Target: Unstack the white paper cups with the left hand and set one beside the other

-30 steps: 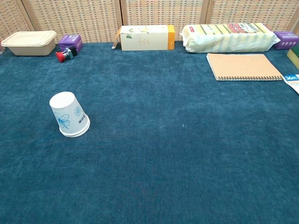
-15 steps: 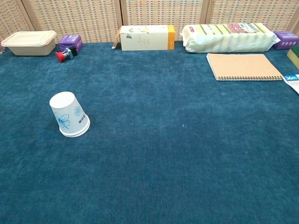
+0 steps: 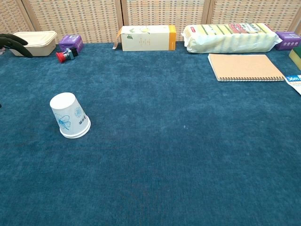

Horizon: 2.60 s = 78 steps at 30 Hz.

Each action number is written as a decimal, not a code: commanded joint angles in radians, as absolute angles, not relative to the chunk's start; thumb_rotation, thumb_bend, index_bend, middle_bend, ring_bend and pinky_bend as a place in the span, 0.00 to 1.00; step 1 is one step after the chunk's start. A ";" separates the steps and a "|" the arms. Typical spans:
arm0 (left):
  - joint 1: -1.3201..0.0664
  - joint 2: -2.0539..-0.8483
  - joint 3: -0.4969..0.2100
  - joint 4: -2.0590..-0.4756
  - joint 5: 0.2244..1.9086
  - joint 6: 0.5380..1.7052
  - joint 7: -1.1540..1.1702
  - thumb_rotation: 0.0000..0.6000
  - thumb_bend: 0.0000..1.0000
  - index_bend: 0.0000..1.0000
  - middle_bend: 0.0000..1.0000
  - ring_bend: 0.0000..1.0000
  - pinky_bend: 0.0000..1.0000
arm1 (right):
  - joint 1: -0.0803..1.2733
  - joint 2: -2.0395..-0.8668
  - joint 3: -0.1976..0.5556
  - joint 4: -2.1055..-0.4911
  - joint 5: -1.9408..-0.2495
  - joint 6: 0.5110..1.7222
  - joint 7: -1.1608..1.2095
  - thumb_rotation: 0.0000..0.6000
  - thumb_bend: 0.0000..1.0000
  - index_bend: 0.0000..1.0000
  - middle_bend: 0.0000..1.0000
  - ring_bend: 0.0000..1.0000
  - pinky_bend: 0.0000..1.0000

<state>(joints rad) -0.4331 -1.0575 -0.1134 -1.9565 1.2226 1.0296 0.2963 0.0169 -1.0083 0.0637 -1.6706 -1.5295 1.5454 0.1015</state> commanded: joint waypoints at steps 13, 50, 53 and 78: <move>-0.577 -1.220 -0.131 -1.963 0.983 1.018 0.506 1.00 0.14 0.17 0.00 0.00 0.00 | 0.028 -1.008 0.060 -1.666 -1.524 1.518 0.115 1.00 0.00 0.04 0.00 0.00 0.00; -0.705 -1.328 -0.091 -1.930 0.778 1.102 0.641 1.00 0.23 0.35 0.00 0.00 0.00 | 0.032 -0.993 0.064 -1.655 -1.508 1.507 0.164 1.00 0.00 0.05 0.00 0.00 0.00; -0.705 -1.327 -0.086 -1.938 0.785 1.112 0.644 1.00 0.23 0.36 0.00 0.00 0.00 | 0.031 -0.993 0.064 -1.655 -1.509 1.507 0.166 1.00 0.00 0.04 0.00 0.00 0.00; -0.690 -1.234 -0.070 -2.038 0.845 1.162 0.620 1.00 0.25 0.40 0.00 0.00 0.00 | 0.032 -0.991 0.063 -1.662 -1.509 1.506 0.160 1.00 0.00 0.04 0.00 0.00 0.00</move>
<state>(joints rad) -0.6930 -1.2460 -0.0705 -2.0256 0.8371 1.1588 0.6240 0.0317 -0.9910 0.0627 -1.6620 -1.5094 1.5065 0.1600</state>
